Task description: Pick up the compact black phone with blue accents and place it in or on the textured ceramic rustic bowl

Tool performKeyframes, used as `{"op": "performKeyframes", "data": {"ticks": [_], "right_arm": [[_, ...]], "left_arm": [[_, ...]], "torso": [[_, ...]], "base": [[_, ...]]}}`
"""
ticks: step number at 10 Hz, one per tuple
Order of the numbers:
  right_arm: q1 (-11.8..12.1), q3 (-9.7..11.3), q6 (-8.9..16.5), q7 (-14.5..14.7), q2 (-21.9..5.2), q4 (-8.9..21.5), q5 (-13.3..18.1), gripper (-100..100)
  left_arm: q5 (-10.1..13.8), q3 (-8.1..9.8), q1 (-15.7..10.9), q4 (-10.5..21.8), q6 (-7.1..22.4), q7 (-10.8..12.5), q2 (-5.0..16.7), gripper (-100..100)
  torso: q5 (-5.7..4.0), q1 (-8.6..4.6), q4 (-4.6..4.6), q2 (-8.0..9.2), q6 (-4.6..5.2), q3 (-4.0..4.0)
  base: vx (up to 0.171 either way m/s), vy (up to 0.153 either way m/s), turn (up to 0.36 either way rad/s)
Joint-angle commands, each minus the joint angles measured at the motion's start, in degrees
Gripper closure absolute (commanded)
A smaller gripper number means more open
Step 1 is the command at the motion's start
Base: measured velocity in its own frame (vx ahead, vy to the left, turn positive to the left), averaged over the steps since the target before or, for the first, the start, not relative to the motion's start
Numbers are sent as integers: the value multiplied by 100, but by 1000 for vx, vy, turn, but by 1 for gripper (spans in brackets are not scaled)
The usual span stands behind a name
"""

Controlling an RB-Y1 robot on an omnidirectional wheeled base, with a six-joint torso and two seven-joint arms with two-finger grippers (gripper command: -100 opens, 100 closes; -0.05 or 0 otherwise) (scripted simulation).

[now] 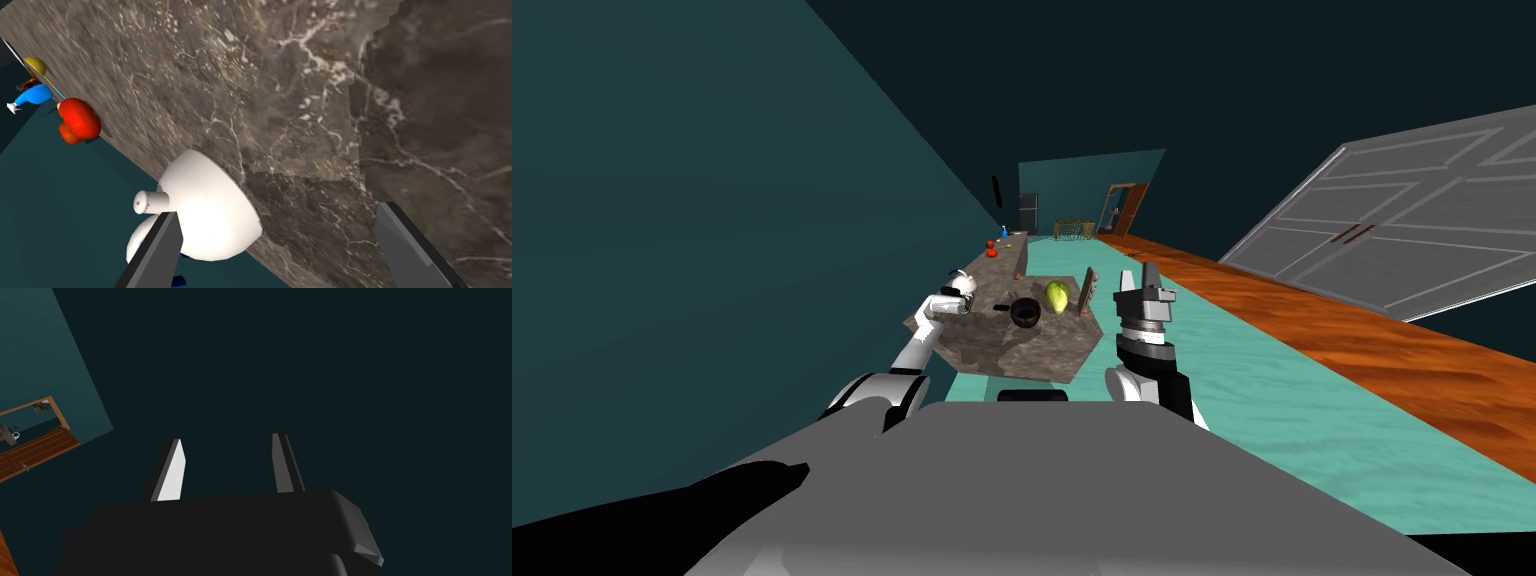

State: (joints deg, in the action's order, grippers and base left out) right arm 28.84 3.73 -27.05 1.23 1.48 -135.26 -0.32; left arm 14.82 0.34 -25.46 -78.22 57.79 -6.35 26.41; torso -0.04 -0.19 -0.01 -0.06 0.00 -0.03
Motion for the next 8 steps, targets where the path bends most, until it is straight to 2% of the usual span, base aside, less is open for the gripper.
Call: {"op": "performKeyframes", "data": {"ticks": [1, 2, 3, 4, 5, 6, 7, 8], "right_arm": [[0, 0, 0, 0, 0, 0, 0, 0], [0, 0, 0, 0, 0, 0, 0, 0], [0, 0, 0, 0, 0, 0, 0, 0], [1, 0, 0, 0, 0, 0, 0, 0], [0, 0, 0, 0, 0, 0, 0, 0], [0, 0, 0, 0, 0, 0, 0, 0], [0, 0, 0, 0, 0, 0, 0, 0], [0, 0, 0, 0, 0, 0, 0, 0]], "left_arm": [[29, 32, -80, 107, 286, 4, 20, -100], [75, 93, -303, 345, 463, 11, 44, -100], [75, 93, -303, 411, 641, 11, 44, -100], [119, 153, -514, 629, 829, 20, 62, -100], [119, 153, -514, 708, 1003, 20, 62, -100], [119, 153, -514, 708, 1055, 20, 62, -100], [159, 213, -714, 932, 1306, 29, 73, -100], [159, 213, -714, 998, 1407, 29, 73, -100]], "torso": [[0, 0, 0, 0, 0, 0], [0, 0, -1, 0, -2, 0], [-1, -5, -1, -5, 0, -3], [-1, -1, -2, -5, -3, -3], [-1, -6, -2, -6, -1, -4], [0, -2, -2, -3, -3, -3], [2, 9, -1, 2, -4, 0], [0, 2, -1, -2, 0, -1]], "base": [[18, -46, -53], [34, -59, -101], [30, -47, -35], [32, -62, -76], [28, -50, -38], [13, -18, 4], [26, -41, -103], [31, -39, -50]]}}
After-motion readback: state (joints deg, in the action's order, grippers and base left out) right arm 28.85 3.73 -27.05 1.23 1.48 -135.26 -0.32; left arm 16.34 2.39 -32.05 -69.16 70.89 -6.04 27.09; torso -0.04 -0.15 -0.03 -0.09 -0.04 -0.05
